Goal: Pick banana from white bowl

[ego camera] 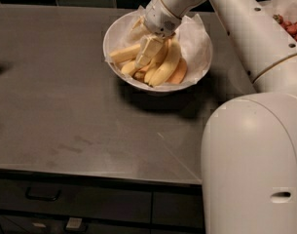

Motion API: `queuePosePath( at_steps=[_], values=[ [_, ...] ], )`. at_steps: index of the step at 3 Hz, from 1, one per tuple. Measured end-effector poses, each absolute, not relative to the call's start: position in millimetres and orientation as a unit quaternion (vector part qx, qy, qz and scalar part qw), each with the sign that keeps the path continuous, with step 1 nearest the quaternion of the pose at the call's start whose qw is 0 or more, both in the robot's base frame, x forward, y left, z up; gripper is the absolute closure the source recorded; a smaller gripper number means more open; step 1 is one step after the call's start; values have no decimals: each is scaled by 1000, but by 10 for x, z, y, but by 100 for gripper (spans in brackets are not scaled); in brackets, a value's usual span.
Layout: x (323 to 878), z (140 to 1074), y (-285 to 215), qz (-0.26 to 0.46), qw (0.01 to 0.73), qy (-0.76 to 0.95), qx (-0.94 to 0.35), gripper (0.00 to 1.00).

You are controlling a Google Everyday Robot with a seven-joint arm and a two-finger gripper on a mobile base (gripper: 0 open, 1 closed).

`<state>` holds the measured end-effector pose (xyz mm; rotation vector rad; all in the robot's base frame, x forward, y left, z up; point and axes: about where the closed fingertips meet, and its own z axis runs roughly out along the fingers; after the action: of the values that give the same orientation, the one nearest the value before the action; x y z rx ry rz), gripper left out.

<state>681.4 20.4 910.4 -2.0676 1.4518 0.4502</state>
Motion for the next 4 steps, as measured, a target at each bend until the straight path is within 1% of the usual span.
queuePosePath(
  at_steps=[2, 3, 4],
  values=[
    [6815, 9104, 204, 168, 284, 542, -773, 89],
    [6837, 9103, 225, 168, 289, 543, -770, 100],
    [6845, 9250, 177, 170, 315, 540, -762, 100]
  ],
)
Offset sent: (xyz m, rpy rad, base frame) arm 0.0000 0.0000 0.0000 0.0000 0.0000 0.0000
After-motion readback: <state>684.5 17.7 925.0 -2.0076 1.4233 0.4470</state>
